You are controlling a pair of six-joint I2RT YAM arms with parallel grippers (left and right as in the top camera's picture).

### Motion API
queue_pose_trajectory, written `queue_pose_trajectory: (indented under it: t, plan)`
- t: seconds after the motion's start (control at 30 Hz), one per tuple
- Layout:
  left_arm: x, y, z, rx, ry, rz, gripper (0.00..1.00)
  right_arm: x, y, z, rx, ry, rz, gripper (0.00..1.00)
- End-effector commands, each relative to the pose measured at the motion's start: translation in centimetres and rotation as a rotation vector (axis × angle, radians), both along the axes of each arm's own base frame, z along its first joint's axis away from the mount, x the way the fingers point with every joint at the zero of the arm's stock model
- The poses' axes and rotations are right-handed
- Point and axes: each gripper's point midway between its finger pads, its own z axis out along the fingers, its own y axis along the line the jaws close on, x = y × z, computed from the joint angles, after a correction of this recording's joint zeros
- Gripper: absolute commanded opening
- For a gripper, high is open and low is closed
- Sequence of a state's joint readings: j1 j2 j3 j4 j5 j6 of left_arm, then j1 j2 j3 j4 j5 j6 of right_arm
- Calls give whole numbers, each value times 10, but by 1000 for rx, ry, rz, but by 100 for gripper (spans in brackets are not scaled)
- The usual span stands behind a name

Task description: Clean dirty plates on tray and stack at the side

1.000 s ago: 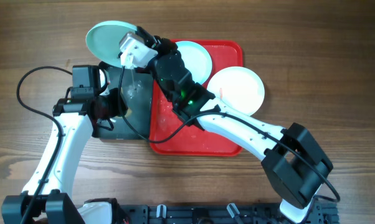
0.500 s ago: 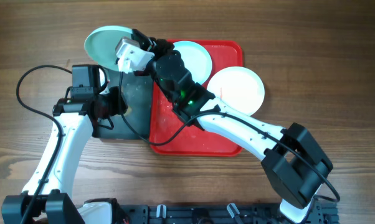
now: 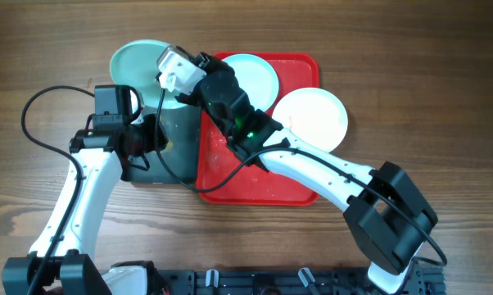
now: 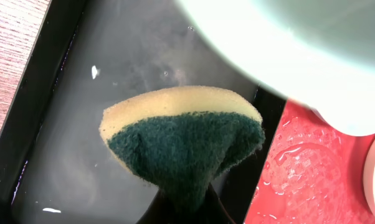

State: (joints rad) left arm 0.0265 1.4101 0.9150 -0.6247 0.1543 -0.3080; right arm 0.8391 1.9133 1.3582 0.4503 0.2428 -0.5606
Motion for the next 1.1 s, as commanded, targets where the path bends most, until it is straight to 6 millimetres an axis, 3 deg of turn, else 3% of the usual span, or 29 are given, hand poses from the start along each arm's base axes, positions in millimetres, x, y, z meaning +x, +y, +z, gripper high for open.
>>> queue_pose_trajectory:
  t: [0.0, 0.67, 0.77, 0.93, 1.07]
  plan:
    - [-2, -1, -3, -4, 6, -18, 4, 0, 6, -5, 21, 38, 28, 5]
    - [-2, -2, -3, -4, 5, -19, 4, -2, 10, -5, -10, 20, 57, 5]
    - [-2, -2, -3, -4, 5, -19, 4, 3, 3, -11, 109, 135, 22, 4]
    - [-1, -2, -3, -4, 1, -18, 4, 25, -28, -34, 398, 430, -119, 4]
    - [0, -2, -3, -4, -2, -19, 4, 22, -34, -57, 516, 714, -32, 4]
